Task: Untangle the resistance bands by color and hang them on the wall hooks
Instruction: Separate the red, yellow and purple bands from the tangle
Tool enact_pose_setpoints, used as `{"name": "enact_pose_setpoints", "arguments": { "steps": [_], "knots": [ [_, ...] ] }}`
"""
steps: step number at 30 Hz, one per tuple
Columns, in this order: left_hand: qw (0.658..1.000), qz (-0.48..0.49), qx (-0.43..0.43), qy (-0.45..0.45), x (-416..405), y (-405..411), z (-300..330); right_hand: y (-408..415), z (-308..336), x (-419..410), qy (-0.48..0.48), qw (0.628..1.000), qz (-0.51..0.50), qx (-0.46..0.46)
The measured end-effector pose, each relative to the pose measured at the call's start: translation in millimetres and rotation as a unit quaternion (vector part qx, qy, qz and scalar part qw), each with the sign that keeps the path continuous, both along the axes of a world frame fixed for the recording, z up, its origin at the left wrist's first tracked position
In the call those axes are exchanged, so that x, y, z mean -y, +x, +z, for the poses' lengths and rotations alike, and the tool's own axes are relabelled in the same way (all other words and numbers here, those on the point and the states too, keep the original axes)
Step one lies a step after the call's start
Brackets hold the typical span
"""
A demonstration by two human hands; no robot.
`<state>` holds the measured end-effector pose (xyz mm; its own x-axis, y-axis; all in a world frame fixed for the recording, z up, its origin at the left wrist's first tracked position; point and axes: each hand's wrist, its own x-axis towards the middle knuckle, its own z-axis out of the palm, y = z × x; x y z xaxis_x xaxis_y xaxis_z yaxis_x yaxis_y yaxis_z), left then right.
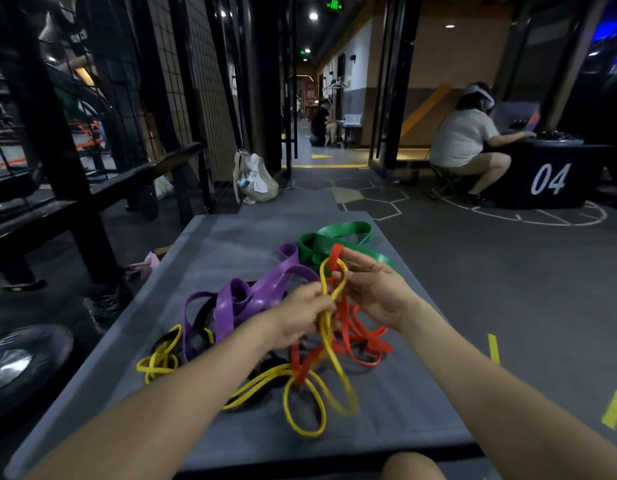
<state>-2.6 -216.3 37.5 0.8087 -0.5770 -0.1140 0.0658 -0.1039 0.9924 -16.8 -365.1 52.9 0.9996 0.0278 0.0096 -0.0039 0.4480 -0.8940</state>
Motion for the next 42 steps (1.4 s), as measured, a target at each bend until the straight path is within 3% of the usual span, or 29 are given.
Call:
{"name": "enact_pose_setpoints", "arguments": {
  "steps": [2, 6, 8, 10, 11, 14, 16, 19, 21, 23, 25, 29, 33, 36, 42],
  "knots": [
    [1.0, 0.008, -0.02, -0.017, -18, 4, 16, 0, 0, 7, -0.055, 0.998, -0.003, 0.006],
    [1.0, 0.006, -0.02, -0.005, -55, 16, 50, 4, -8, -4, -0.253, 0.967, -0.009, 0.04],
    [1.0, -0.019, -0.012, 0.007, -63, 15, 66, 10, -14, -23, -0.372, 0.927, -0.037, 0.036],
    [0.999, -0.044, -0.001, 0.016, -66, 11, 79, 18, -21, -38, -0.501, 0.86, -0.09, 0.034],
    [0.999, -0.051, 0.006, 0.016, -68, 10, 84, 22, -24, -44, -0.528, 0.843, -0.087, 0.045],
    [0.998, -0.048, 0.022, 0.023, -81, 14, 94, 23, -27, -51, -0.523, 0.851, -0.004, 0.056],
    [0.992, -0.023, 0.062, 0.104, -96, 20, 95, 24, -25, -40, -0.577, 0.814, -0.056, 0.037],
    [0.93, 0.007, 0.166, 0.326, -115, 31, 88, 24, -12, -9, -0.643, 0.746, -0.169, 0.031],
    [0.879, 0.019, 0.237, 0.414, -117, 39, 84, 19, -3, 5, -0.716, 0.668, -0.201, 0.031],
    [0.849, 0.052, 0.302, 0.432, -113, 47, 87, 17, 1, 10, -0.782, 0.592, -0.188, 0.057],
    [0.847, 0.097, 0.335, 0.402, -111, 55, 95, 15, 3, 14, -0.807, 0.565, -0.156, 0.077],
    [0.864, 0.164, 0.336, 0.338, -117, 72, 96, 14, 0, 22, -0.797, 0.592, -0.103, 0.062],
    [0.928, 0.22, 0.233, 0.189, -118, 74, 84, 16, -6, 24, -0.681, 0.725, -0.08, 0.058],
    [0.948, 0.224, 0.182, 0.137, -119, 73, 80, 17, -13, 22, -0.636, 0.767, -0.057, 0.07],
    [0.953, 0.266, 0.111, 0.092, -131, 76, 70, 12, -30, 25, -0.733, 0.678, 0.001, 0.059]
  ]
}}
